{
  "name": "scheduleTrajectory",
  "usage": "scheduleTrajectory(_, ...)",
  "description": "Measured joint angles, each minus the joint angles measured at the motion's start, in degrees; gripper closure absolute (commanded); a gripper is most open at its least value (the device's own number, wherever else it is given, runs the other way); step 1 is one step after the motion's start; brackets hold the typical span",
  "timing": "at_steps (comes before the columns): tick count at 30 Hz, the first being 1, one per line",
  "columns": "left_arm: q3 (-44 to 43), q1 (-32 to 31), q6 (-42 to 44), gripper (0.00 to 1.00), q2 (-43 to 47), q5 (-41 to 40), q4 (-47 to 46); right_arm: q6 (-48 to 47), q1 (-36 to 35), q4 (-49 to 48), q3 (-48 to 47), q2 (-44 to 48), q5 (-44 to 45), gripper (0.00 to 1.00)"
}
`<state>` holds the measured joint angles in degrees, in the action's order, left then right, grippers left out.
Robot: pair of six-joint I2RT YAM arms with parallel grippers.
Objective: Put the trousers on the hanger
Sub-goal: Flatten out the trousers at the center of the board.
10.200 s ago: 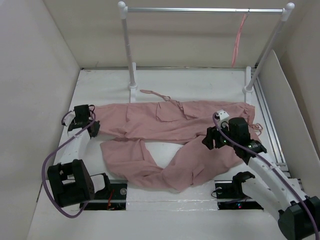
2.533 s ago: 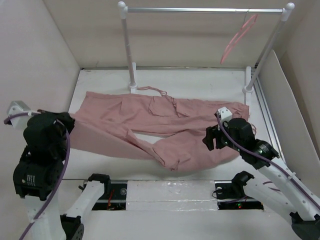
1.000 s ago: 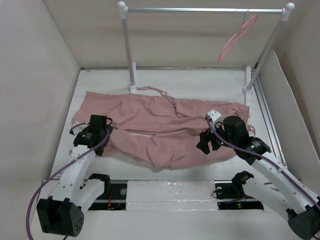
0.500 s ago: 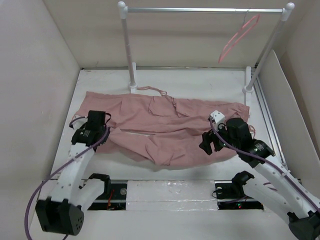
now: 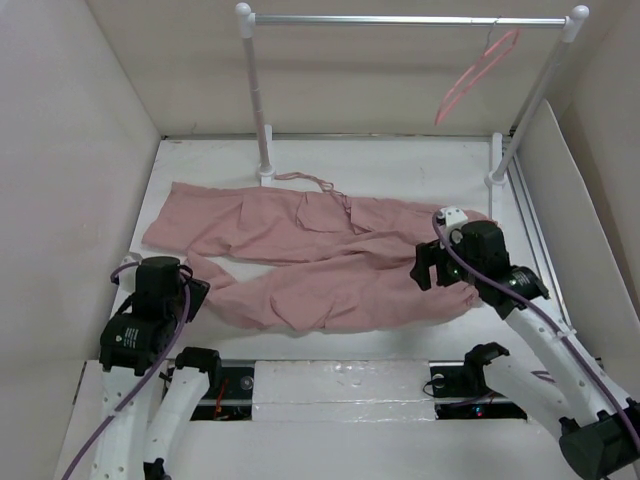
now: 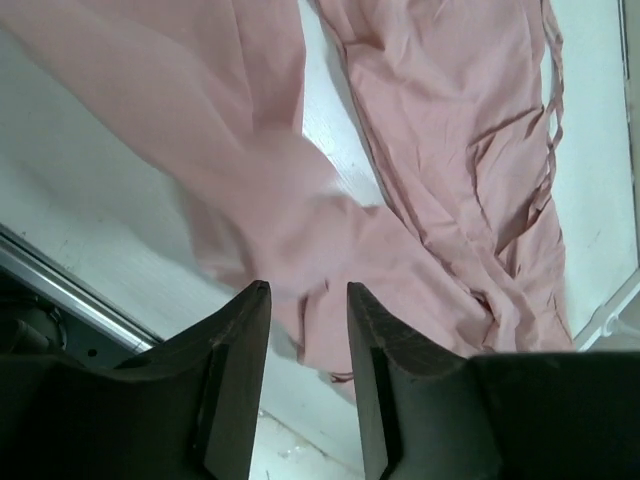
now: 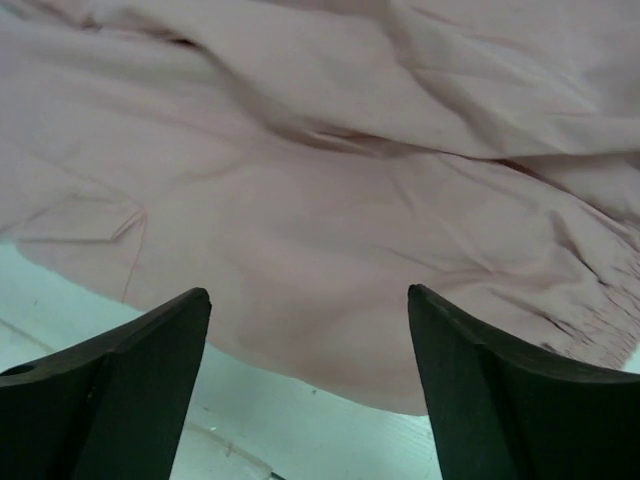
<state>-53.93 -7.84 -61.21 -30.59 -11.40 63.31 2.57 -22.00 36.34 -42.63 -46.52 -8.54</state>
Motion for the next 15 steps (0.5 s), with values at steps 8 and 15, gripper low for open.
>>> scheduleTrajectory(8, -5.4, 0.0, 3.9, 0.62, -0.3, -1.3, 0.1, -0.3, 18.3, 2.6, 0.3, 0.0, -3.0, 0.12)
scheduleTrajectory(15, -6.8, 0.0, 11.4, 0.62, -6.2, -0.8, -14.5, 3.2, 31.3, 5.2, 4.3, -3.8, -2.8, 0.14)
